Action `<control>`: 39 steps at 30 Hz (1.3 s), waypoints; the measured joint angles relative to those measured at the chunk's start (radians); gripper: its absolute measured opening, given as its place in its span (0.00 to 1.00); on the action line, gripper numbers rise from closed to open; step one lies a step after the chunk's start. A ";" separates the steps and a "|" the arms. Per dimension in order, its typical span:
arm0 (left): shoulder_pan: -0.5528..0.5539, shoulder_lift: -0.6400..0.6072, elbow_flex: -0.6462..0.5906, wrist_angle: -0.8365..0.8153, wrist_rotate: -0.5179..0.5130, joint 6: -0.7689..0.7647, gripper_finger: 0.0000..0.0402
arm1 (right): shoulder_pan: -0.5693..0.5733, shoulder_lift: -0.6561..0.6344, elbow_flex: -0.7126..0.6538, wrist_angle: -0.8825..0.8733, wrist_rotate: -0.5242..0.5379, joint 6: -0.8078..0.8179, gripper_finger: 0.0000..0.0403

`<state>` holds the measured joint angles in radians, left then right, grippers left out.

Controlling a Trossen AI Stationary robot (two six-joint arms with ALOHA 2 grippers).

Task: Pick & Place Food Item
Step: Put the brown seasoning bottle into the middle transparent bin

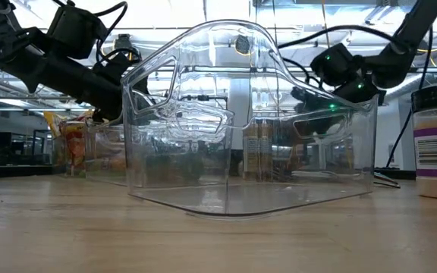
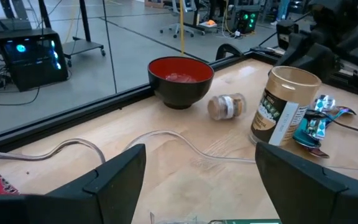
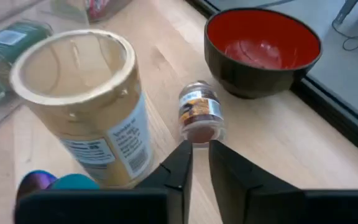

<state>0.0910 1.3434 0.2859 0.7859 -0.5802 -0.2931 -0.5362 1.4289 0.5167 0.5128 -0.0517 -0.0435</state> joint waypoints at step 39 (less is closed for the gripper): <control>-0.001 0.000 0.000 0.004 0.029 0.002 0.76 | -0.082 0.409 0.310 -0.048 -0.215 -0.055 0.58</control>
<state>0.0902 1.3434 0.2863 0.7895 -0.5509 -0.2913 -0.6183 1.8381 0.8265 0.4652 -0.2669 -0.0986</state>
